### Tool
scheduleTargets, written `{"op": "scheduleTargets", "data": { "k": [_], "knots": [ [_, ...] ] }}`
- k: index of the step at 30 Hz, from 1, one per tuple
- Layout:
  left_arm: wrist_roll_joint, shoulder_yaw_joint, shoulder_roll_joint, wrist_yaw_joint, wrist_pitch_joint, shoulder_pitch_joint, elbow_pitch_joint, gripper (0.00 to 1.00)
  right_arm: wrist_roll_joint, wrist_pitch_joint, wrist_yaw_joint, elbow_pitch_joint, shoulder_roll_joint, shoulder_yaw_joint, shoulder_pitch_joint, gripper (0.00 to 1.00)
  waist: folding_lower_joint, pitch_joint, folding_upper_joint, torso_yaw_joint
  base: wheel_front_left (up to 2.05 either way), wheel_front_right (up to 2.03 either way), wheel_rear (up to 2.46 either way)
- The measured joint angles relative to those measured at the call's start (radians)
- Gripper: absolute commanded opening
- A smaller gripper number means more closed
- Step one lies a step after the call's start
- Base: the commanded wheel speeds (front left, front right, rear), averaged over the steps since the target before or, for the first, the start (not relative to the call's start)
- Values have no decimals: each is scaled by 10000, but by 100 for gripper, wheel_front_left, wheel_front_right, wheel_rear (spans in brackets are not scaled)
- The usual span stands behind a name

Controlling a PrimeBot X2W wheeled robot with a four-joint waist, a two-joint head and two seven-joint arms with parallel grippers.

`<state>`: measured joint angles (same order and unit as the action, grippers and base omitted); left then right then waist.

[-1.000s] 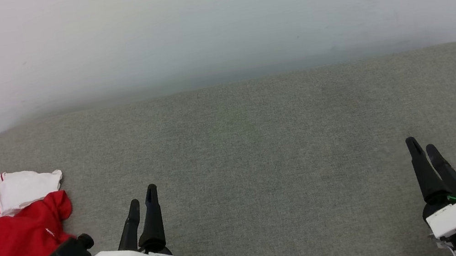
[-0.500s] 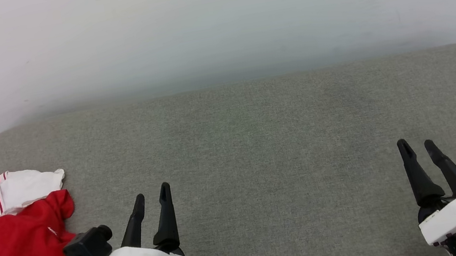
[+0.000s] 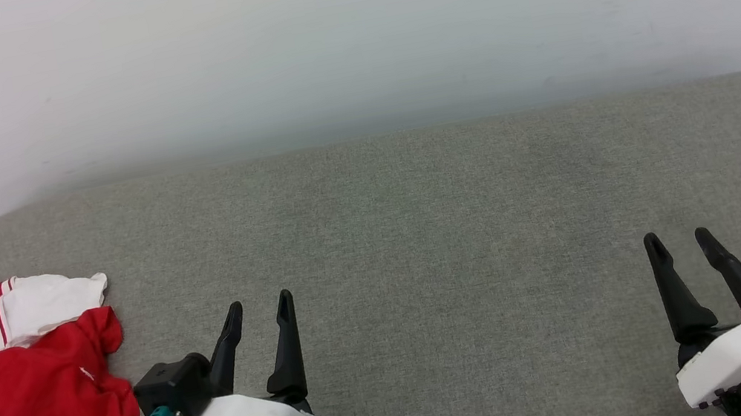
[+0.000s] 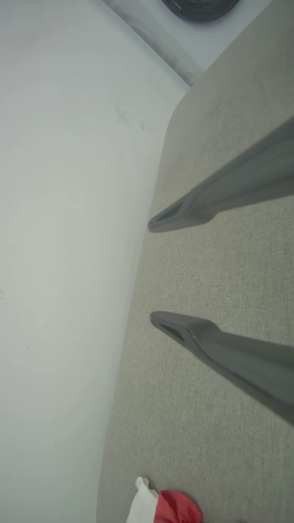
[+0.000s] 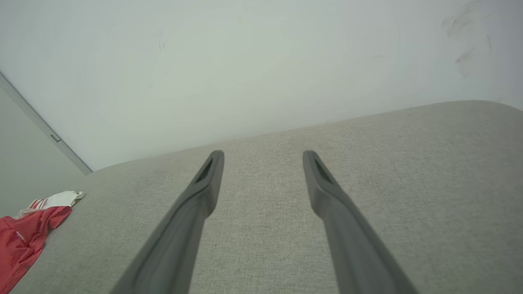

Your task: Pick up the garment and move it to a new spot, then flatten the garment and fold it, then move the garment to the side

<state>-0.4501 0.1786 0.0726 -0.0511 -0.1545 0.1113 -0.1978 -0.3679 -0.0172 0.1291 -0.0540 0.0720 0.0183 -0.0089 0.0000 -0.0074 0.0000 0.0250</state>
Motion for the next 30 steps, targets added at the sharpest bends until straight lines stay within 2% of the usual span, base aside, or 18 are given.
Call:
{"op": "scheduleTargets", "data": {
  "k": [16,30],
  "knots": [
    [1354,330,69,232,-384,135,-153,100,1615,-134,2,86,-134,94,122,100,0,3,0,51,0,0,0],
    [2282,403,94,391,-690,177,-362,100,2393,-270,2,153,-190,268,208,100,0,8,0,111,0,0,0]
  ]
}}
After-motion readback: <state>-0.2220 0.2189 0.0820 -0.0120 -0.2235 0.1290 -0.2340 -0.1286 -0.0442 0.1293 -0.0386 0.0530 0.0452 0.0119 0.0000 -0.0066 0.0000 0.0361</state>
